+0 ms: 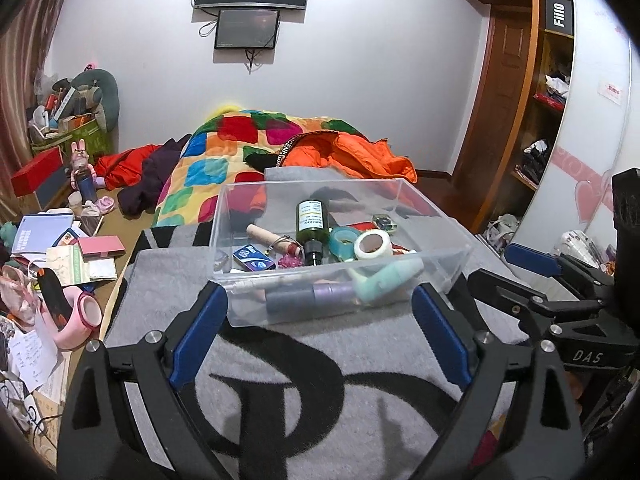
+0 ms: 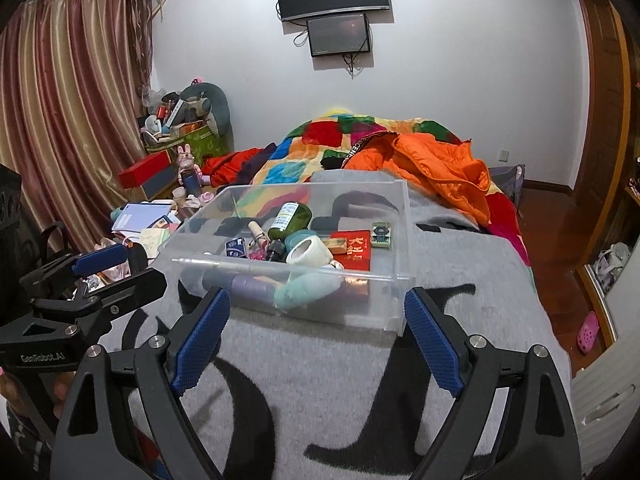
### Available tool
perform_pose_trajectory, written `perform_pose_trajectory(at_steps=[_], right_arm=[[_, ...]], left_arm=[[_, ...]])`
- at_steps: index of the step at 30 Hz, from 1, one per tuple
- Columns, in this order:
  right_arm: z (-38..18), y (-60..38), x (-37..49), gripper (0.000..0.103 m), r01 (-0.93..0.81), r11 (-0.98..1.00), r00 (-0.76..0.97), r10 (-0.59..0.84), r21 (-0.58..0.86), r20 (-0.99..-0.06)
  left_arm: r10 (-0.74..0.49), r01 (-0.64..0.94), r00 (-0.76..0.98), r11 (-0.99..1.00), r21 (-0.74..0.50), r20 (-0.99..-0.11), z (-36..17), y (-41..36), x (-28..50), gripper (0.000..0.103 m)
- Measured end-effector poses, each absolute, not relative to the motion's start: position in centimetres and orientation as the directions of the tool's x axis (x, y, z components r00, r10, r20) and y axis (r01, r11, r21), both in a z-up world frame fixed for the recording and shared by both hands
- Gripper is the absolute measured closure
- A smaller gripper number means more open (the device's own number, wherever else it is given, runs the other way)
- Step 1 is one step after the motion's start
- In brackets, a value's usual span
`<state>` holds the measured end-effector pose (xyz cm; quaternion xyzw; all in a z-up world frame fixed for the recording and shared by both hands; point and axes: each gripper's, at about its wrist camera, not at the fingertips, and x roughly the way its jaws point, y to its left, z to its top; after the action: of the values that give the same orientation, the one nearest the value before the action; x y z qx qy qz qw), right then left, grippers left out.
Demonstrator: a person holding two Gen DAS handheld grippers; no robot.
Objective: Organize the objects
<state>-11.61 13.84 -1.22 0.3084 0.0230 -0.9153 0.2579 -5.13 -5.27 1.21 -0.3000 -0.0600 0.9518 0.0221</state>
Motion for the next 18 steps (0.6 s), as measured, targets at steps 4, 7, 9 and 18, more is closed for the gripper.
perform_pose_trajectory(at_steps=[4,7,9,18], right_arm=[[-1.3,13.9,-11.2,0.016,0.494,-0.862,-0.674,-0.463,0.115,-0.575],[-1.4,14.0,-11.2,0.016,0.498,-0.860,-0.671,-0.465,0.114,-0.578],[-1.4,14.1,-11.1,0.016,0.499,-0.858,-0.667,-0.468,0.118,-0.579],[-1.2,14.2,-11.0,0.016,0.503,-0.855,-0.667,-0.477,0.126,-0.573]], left_arm=[[0.073,-0.003,-0.821,-0.992,-0.123,-0.566,1.3,-4.9,-4.8,0.009],[0.072,0.002,-0.821,-0.992,-0.129,-0.566,1.4,-4.8,-4.5,0.009],[0.071,0.004,-0.821,-0.992,-0.130,-0.567,1.4,-4.6,-4.4,0.009],[0.065,0.002,-0.825,-0.993,-0.119,-0.562,1.6,-4.2,-4.0,0.009]])
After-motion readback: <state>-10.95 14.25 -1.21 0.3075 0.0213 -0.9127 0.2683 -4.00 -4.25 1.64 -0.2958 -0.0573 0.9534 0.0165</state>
